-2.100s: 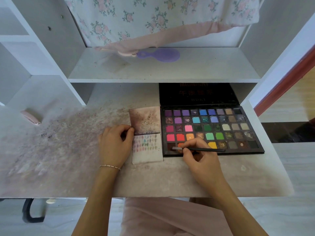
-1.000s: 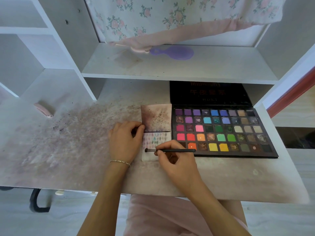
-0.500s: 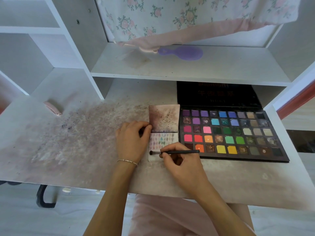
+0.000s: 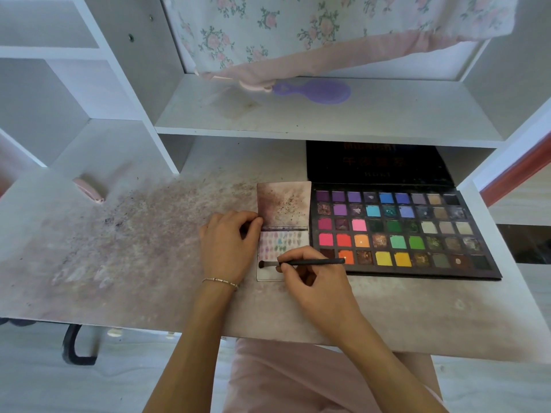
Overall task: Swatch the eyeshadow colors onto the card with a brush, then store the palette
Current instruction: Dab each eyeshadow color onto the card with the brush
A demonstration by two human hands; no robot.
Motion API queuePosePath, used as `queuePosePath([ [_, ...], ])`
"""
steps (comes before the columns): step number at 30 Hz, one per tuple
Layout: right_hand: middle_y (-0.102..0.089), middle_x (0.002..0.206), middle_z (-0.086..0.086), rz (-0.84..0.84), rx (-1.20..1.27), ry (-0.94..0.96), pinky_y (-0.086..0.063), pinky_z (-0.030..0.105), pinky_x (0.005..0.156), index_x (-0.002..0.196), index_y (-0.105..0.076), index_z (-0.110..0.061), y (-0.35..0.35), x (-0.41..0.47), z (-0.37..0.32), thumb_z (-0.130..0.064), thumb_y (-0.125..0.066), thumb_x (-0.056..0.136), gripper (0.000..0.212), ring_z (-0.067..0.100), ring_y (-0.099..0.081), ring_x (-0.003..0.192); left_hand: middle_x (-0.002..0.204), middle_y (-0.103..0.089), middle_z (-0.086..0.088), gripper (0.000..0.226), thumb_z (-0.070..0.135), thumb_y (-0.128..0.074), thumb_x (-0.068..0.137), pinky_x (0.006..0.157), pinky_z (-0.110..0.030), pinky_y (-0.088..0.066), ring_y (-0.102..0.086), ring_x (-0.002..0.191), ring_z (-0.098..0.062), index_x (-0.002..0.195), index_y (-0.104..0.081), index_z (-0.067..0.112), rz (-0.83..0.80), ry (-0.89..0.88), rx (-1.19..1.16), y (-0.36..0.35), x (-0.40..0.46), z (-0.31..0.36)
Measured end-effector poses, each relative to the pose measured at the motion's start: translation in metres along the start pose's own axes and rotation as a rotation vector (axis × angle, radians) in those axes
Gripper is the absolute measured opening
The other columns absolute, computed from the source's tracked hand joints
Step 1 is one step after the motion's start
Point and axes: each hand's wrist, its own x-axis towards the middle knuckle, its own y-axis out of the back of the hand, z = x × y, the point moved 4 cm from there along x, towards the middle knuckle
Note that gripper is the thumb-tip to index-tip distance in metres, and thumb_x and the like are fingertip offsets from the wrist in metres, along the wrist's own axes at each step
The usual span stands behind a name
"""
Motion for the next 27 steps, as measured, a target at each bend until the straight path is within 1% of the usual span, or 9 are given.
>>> queuePosePath([
  [8, -0.065, 0.07, -0.006, 0.001, 0.011, 0.01, -0.043, 0.013, 0.054, 0.074, -0.058, -0.038, 0.0, 0.0, 0.0, -0.01, -0.061, 0.082, 0.029, 0.01, -0.056, 0.06, 0.09, -0.068, 0.001, 0.019, 0.028, -0.054, 0.089, 0.084, -0.038, -0.038, -0.053, 0.09, -0.022, 0.091, -0.071, 0.019, 0.013, 0.003, -0.004, 0.001, -0.001, 0.002],
  [12, -0.065, 0.075, -0.006, -0.009, 0.058, 0.013, -0.05, 0.024, 0.061, 0.075, -0.06, -0.037, 0.001, -0.002, -0.001, -0.009, -0.061, 0.081, 0.028, 0.014, -0.061, 0.067, 0.091, -0.068, 0.001, 0.02, 0.028, -0.053, 0.09, 0.085, -0.042, -0.04, -0.053, 0.09, -0.022, 0.092, -0.071, 0.019, -0.002, 0.0, -0.003, 0.001, 0.0, 0.002],
  [14, -0.066, 0.079, -0.008, 0.03, 0.126, 0.033, -0.052, 0.03, 0.065, 0.076, -0.06, -0.036, 0.004, -0.002, -0.003, -0.011, -0.059, 0.081, 0.025, 0.02, -0.063, 0.073, 0.09, -0.068, 0.0, 0.02, 0.028, -0.054, 0.09, 0.085, -0.041, -0.04, -0.054, 0.09, -0.022, 0.092, -0.071, 0.019, -0.001, -0.004, -0.004, 0.001, 0.0, 0.002],
  [15, -0.066, 0.08, -0.008, 0.057, 0.167, 0.038, -0.052, 0.031, 0.065, 0.076, -0.06, -0.035, 0.006, -0.002, -0.004, -0.012, -0.058, 0.08, 0.023, 0.02, -0.064, 0.073, 0.091, -0.068, 0.0, 0.02, 0.028, -0.054, 0.09, 0.085, -0.041, -0.04, -0.054, 0.09, -0.022, 0.092, -0.071, 0.019, 0.0, -0.006, -0.003, 0.001, 0.0, 0.002],
  [18, -0.067, 0.077, -0.004, 0.124, 0.254, 0.054, -0.048, 0.021, 0.058, 0.078, -0.062, -0.031, 0.013, -0.004, -0.004, -0.011, -0.057, 0.079, 0.021, 0.012, -0.061, 0.067, 0.092, -0.069, 0.001, 0.019, 0.028, -0.054, 0.089, 0.086, -0.041, -0.04, -0.054, 0.091, -0.022, 0.093, -0.071, 0.02, 0.003, -0.006, -0.009, 0.002, 0.0, 0.002],
  [20, -0.066, 0.075, -0.003, 0.154, 0.262, 0.075, -0.047, 0.016, 0.058, 0.081, -0.062, -0.029, 0.017, -0.007, -0.003, -0.009, -0.056, 0.08, 0.021, 0.007, -0.061, 0.067, 0.092, -0.069, 0.001, 0.019, 0.028, -0.054, 0.089, 0.087, -0.041, -0.04, -0.054, 0.091, -0.021, 0.093, -0.071, 0.02, 0.002, -0.008, -0.016, 0.002, -0.001, 0.003],
  [22, -0.066, 0.075, -0.005, 0.181, 0.256, 0.083, -0.047, 0.014, 0.06, 0.081, -0.063, -0.027, 0.023, -0.01, -0.001, -0.01, -0.055, 0.079, 0.018, 0.006, -0.062, 0.07, 0.092, -0.069, 0.001, 0.019, 0.028, -0.054, 0.09, 0.087, -0.041, -0.04, -0.054, 0.091, -0.022, 0.093, -0.071, 0.02, -0.001, -0.009, -0.017, 0.002, 0.0, 0.002],
  [25, -0.065, 0.072, -0.006, 0.239, 0.217, 0.1, -0.046, 0.012, 0.058, 0.081, -0.061, -0.026, 0.038, -0.014, 0.004, -0.007, -0.056, 0.08, 0.02, 0.004, -0.061, 0.065, 0.092, -0.069, 0.001, 0.019, 0.027, -0.054, 0.09, 0.087, -0.042, -0.04, -0.054, 0.091, -0.022, 0.093, -0.071, 0.019, -0.005, -0.007, -0.021, 0.002, 0.0, 0.002],
  [27, -0.063, 0.075, -0.006, 0.297, 0.145, 0.125, -0.044, 0.01, 0.057, 0.081, -0.059, -0.027, 0.051, -0.018, 0.005, -0.01, -0.053, 0.08, 0.018, 0.002, -0.059, 0.065, 0.093, -0.069, 0.0, 0.019, 0.026, -0.054, 0.09, 0.088, -0.042, -0.039, -0.053, 0.092, -0.022, 0.094, -0.071, 0.019, 0.001, -0.003, -0.023, 0.002, 0.0, 0.002],
])
